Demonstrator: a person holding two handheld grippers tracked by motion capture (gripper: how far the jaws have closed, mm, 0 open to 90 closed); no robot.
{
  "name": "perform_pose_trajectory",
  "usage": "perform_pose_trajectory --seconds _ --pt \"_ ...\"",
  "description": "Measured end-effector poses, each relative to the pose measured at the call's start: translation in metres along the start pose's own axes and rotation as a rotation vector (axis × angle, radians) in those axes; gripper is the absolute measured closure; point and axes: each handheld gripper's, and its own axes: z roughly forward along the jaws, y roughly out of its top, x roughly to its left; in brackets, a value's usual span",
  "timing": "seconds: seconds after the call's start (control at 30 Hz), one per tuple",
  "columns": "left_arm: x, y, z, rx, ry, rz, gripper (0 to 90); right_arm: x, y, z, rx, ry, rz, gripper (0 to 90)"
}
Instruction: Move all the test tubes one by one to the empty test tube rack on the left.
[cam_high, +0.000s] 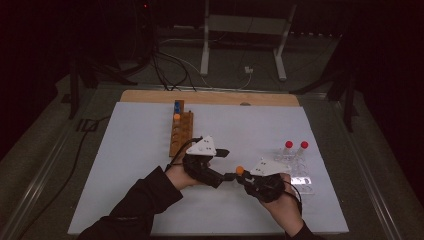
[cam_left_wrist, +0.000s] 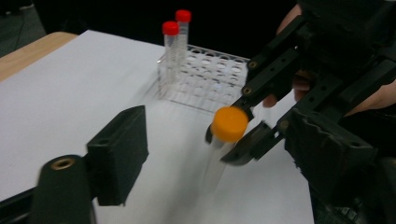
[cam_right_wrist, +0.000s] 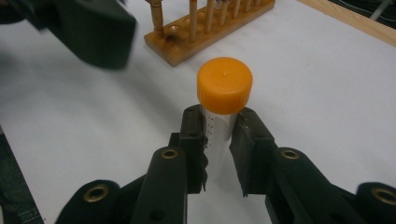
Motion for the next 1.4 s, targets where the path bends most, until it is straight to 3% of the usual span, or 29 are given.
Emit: perform_pose_trajectory --seconds 0.27,0.6,0.9,1.03,1.4 --pt "-0.002 0.001 0.01 0.008 -0.002 0.02 48.4 0.001 0.001 0.0 -0.004 0.004 0.001 75.0" --pt "-0.004 0.0 0.019 0.038 -0.023 0.047 68.7 0.001 0.001 0.0 -0.007 0.006 -0.002 74.9" --pt "-0.004 0.002 0.019 0.043 -0.008 0.063 71.6 0.0 0.001 -0.001 -0.008 0.004 0.005 74.9" --pt "-0.003 0.004 0.016 0.031 -0.001 0.049 71.9 0.0 0.001 -0.002 -0.037 -0.008 0.009 72.5" --pt "0.013 0.011 -0.01 0.048 0.09 0.042 71.9 -0.006 0.001 -0.018 -0.122 -0.024 0.066 41.9"
